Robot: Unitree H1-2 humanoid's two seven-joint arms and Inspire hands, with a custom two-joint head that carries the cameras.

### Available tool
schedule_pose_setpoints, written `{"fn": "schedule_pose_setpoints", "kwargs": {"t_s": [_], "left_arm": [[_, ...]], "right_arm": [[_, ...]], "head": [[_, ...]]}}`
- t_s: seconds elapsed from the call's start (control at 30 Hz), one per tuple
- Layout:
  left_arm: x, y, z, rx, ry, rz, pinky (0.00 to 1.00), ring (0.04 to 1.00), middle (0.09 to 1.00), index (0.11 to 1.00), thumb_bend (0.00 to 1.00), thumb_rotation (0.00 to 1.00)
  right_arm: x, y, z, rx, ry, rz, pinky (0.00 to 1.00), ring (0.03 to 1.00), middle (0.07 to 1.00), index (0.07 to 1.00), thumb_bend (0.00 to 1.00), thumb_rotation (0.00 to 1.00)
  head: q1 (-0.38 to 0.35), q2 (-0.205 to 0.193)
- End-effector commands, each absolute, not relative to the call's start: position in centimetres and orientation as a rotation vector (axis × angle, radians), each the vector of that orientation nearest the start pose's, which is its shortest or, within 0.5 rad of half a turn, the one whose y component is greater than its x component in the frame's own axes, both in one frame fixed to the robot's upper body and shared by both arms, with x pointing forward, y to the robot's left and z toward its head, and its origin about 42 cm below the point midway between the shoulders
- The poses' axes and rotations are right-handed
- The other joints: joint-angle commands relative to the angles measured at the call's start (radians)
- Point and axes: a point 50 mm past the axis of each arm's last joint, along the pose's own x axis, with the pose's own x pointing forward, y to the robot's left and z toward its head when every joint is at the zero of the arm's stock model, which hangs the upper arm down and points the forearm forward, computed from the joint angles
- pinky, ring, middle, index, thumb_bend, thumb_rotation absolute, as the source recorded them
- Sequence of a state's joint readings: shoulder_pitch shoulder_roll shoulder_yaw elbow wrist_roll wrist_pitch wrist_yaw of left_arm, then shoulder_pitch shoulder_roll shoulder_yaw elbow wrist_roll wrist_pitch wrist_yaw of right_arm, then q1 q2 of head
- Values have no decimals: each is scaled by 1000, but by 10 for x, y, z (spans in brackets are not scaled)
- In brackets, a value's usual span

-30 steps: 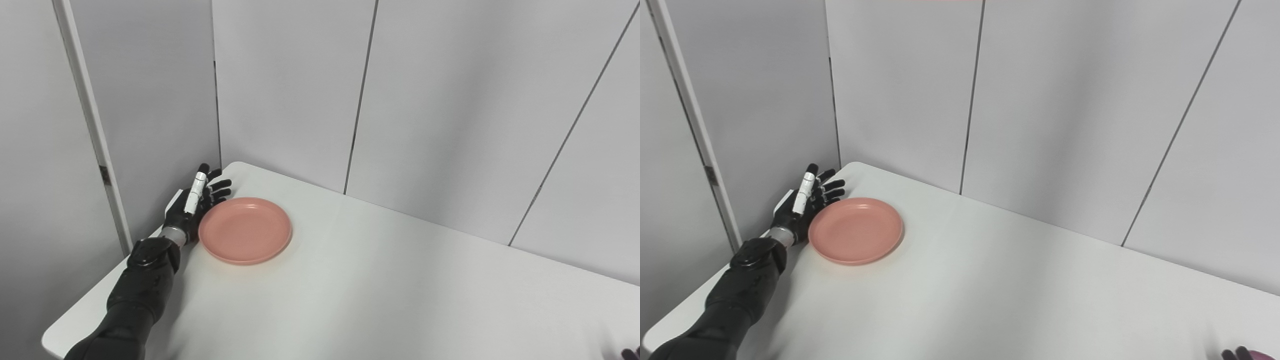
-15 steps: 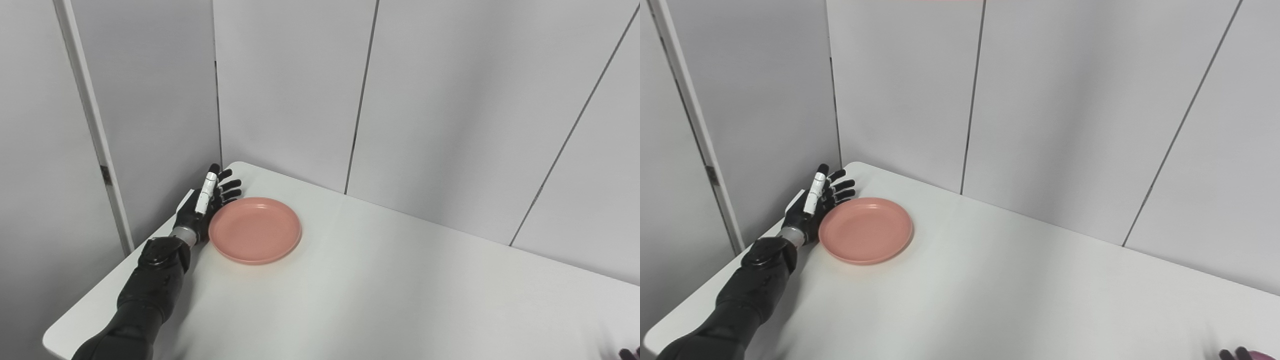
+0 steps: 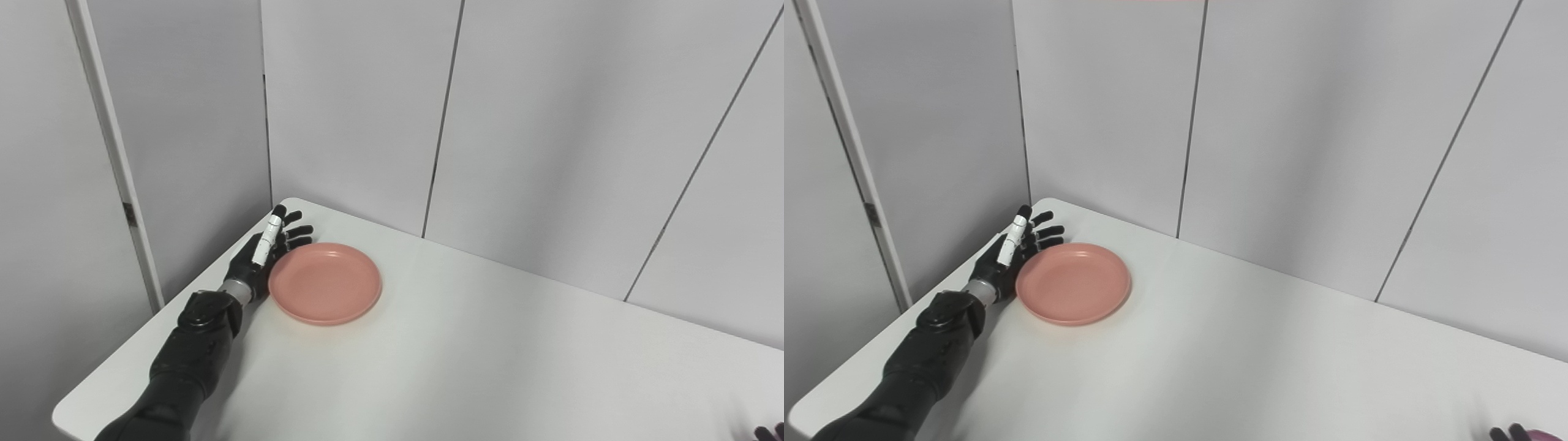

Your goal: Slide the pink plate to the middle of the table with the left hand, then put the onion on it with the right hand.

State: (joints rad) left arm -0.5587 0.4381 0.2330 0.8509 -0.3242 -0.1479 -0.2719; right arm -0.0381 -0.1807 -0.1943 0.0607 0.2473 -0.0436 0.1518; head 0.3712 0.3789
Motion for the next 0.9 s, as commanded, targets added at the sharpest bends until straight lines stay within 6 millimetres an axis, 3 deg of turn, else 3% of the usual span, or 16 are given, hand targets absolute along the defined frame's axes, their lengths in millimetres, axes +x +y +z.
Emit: {"fn": "schedule_pose_setpoints", "kwargs": {"t_s": [0.0,0.2,0.33,0.47,0.63,0.87], "left_arm": [[450,408,159,-33,-28,7,852,827,822,884,860,962],[454,384,159,-26,-37,-74,884,830,816,888,846,969],[458,371,159,-22,-46,-97,810,794,793,861,873,955],[458,353,162,-40,-58,-124,803,776,786,853,865,957],[452,325,167,-33,-73,-130,829,792,784,848,865,977],[432,290,168,-92,-94,-41,872,805,780,869,784,989]], "right_arm": [[267,-302,69,124,51,-54,1000,984,952,988,848,950],[268,-301,69,125,56,-56,1000,992,958,1000,850,954],[268,-300,70,129,51,-55,1000,993,961,1000,830,958],[268,-298,69,134,48,-57,1000,992,961,1000,822,962],[269,-296,70,143,45,-59,1000,980,947,997,798,962],[270,-291,73,136,42,-50,1000,978,950,997,770,970]], "head": [[-1,1],[-4,1],[-6,2],[-12,5],[-23,14],[-48,30]]}}
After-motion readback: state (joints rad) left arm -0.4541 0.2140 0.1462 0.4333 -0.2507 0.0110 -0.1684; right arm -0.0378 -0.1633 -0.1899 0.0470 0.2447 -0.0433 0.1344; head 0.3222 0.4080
